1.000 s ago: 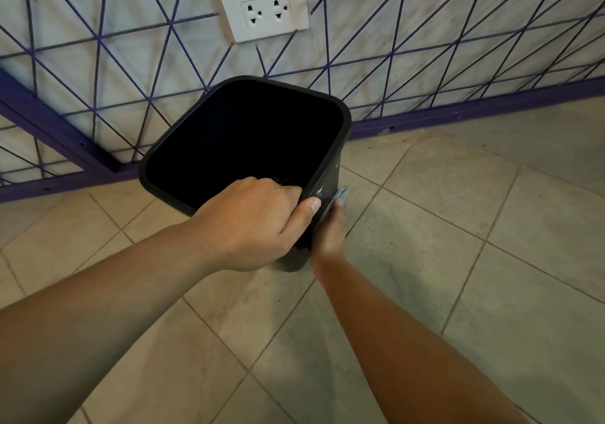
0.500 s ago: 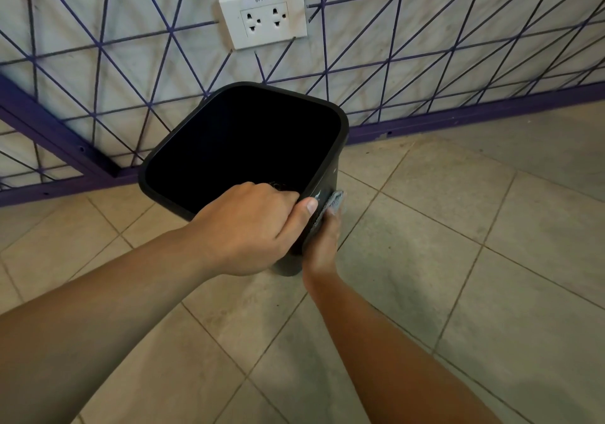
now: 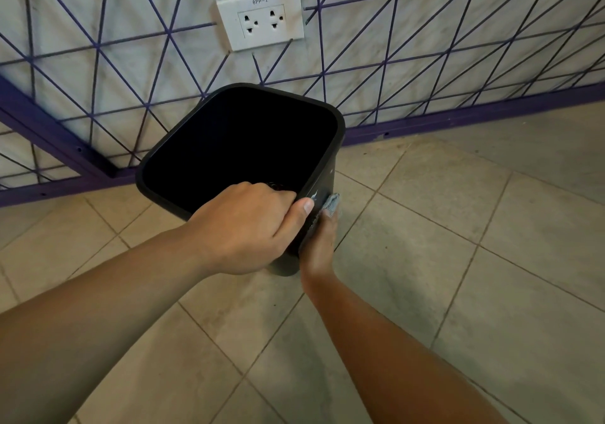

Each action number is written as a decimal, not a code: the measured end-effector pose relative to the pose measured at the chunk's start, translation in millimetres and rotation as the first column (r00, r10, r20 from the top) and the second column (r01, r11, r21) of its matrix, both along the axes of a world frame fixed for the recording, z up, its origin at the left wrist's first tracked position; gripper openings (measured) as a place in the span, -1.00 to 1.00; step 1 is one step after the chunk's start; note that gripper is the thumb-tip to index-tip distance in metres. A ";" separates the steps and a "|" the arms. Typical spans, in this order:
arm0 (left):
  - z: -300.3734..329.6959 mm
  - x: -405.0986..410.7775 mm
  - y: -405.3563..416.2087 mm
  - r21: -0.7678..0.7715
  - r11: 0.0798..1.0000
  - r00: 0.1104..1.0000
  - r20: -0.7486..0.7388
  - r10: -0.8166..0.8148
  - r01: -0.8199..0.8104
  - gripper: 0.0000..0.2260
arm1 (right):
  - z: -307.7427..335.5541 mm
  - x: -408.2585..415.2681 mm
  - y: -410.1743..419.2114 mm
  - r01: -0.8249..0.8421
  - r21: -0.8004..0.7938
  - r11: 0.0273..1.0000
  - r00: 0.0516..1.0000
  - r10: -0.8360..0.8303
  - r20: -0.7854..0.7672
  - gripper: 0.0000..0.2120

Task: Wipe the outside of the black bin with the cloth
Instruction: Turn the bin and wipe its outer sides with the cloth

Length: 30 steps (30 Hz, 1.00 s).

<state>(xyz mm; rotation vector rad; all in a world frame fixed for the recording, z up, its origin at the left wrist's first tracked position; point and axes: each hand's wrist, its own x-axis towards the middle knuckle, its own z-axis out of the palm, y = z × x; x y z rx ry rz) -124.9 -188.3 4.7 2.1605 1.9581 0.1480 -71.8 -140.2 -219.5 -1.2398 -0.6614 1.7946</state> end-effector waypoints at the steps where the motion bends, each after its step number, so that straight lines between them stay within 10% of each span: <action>1: 0.6 0.5 -0.1 -0.006 1.000 1.000 0.002 0.005 -0.004 -0.55 | -8.2 -0.6 4.9 0.010 -0.029 1.000 1.000 -0.011 -0.015 -0.06; 20: -1.4 0.0 0.3 0.026 1.000 1.000 -0.011 0.002 -0.001 -0.59 | 58.0 20.1 -11.6 0.063 -0.053 0.997 0.998 -0.062 0.022 -0.37; 30: -4.8 -3.3 4.8 0.014 1.000 0.999 -0.038 -0.016 0.017 -0.49 | 125.1 11.1 0.5 0.111 0.391 0.914 0.986 -0.149 0.069 -0.33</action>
